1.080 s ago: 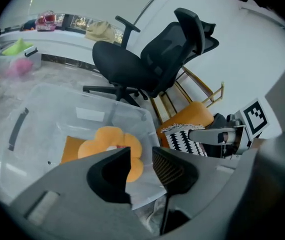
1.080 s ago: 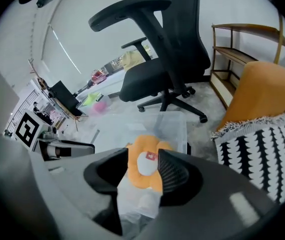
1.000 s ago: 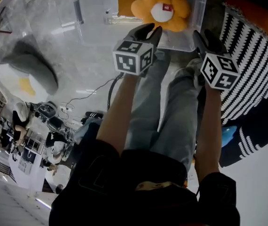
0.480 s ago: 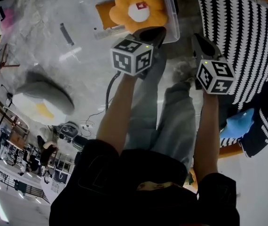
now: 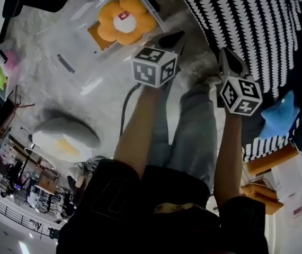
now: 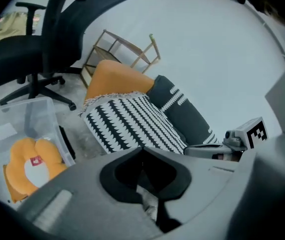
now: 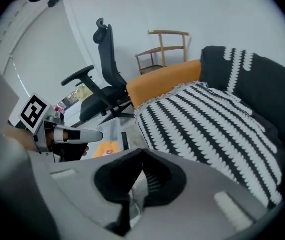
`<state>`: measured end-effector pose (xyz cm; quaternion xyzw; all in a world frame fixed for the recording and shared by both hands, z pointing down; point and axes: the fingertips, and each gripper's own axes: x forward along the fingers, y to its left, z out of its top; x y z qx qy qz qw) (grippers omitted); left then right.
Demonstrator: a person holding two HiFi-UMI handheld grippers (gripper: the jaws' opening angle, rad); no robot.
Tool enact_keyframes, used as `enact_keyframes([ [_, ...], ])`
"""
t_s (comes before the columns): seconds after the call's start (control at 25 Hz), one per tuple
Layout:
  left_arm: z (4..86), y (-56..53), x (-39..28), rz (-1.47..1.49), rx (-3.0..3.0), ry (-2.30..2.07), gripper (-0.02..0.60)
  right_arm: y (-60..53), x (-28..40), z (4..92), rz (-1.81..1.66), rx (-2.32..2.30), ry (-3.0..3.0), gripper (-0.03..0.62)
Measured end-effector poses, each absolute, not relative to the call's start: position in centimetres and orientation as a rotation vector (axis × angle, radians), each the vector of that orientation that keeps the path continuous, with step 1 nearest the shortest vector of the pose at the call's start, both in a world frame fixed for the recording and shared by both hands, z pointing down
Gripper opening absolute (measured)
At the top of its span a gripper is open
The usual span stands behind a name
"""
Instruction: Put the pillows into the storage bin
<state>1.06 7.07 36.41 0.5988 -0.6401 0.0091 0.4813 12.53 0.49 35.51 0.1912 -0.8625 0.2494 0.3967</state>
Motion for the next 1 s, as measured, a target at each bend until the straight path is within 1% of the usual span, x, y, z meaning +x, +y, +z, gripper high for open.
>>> enact_keyframes([
  [0.16, 35.0, 3.4, 6.1, 0.131, 1.578, -1.525, 0.011, -2.1, 19.4, 35.0, 0.687, 0.688, -2.154, 0.003],
  [0.48, 35.2, -0.3, 18.7, 0.274, 1.757, -1.353, 0.011, -4.7, 32.4, 34.8, 0.803, 0.970, -2.114, 0.003],
  [0.64, 35.4, -1.8, 25.8, 0.380, 1.773, -1.247, 0.011, -5.7, 39.4, 35.0, 0.869, 1.101, -2.079, 0.003],
  [0.8, 35.2, -3.9, 34.6, 0.476, 1.870, -1.114, 0.011, -5.3, 47.6, 34.7, 0.922, 1.270, -2.003, 0.003],
  [1.0, 35.4, -6.2, 43.7, 0.549, 1.994, -0.964, 0.011, -5.2, 56.9, 34.8, 0.973, 1.471, -1.908, 0.003],
])
